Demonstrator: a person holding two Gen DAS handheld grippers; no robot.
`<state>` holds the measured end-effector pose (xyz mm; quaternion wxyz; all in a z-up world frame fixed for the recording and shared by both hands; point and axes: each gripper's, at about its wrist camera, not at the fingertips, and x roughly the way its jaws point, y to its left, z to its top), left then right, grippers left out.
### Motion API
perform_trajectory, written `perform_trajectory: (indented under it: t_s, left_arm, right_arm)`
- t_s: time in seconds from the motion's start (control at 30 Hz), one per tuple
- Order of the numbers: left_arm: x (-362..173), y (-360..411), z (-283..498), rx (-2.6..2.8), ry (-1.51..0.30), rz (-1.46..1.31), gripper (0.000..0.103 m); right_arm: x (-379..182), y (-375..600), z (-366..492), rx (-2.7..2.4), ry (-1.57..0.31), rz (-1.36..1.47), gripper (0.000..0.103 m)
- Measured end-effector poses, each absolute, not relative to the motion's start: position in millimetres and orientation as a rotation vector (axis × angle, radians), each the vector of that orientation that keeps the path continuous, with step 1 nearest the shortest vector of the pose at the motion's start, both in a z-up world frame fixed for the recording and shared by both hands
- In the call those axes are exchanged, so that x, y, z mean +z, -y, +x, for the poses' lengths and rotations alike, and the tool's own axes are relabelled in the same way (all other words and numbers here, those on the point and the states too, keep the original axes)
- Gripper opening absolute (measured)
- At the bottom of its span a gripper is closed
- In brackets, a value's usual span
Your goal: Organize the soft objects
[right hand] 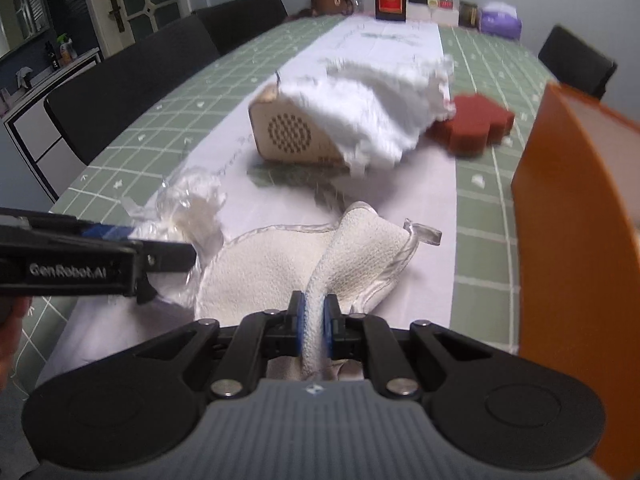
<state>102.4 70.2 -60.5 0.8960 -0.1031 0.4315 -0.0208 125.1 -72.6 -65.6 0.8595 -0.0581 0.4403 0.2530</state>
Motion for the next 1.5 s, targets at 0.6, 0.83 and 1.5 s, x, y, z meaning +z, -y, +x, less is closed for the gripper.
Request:
perform_trajectory:
  t_s: [0.6, 0.83, 1.5]
  left_arm:
    - [-62.1, -70.0, 106.0, -0.041, -0.913, -0.209, 0.062]
    - [-61.7, -63.9, 107.8, -0.046, -0.913, -0.192, 0.061]
    - [-8.0, -25.4, 121.4, -0.153, -0.953, 0.158, 0.056]
  right_arm:
    - [-90.7, 50.8, 106.2, 0.586, -0.897, -0.289, 0.097]
    - [-78.5, 70.8, 116.0, 0.518, -0.888, -0.249, 0.027]
    - [-2.7, 81.6, 116.0, 0.612, -0.734, -0.392, 0.01]
